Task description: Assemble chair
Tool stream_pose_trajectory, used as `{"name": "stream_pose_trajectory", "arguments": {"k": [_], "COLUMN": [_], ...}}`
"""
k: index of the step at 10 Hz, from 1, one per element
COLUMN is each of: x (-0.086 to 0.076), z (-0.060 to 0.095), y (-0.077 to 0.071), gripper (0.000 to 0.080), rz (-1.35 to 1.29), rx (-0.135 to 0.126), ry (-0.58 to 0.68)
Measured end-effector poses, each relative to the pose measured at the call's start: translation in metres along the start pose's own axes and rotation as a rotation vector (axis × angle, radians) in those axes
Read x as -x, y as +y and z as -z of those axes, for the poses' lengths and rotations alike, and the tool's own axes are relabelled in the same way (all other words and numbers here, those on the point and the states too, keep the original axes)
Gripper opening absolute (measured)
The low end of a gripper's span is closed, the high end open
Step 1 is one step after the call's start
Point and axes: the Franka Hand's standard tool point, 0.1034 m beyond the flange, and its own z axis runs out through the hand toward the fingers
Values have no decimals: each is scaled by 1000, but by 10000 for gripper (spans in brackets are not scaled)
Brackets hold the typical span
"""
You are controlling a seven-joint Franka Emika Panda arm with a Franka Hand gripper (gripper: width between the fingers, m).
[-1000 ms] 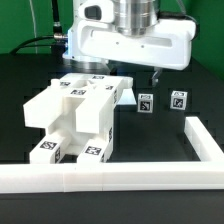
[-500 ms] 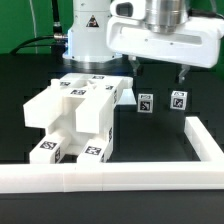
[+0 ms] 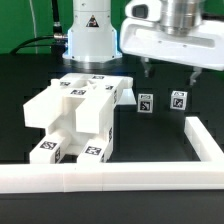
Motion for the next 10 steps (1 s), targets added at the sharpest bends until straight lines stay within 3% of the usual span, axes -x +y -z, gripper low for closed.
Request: {"name": "stream_pose_trajectory", "arguments": {"k": [5, 10], "x": [18, 19], "z": [-24, -49], "y": [-13, -6], "gripper": [649, 649], "rz": [28, 31], "rx": [30, 69], "ry": [12, 4]}}
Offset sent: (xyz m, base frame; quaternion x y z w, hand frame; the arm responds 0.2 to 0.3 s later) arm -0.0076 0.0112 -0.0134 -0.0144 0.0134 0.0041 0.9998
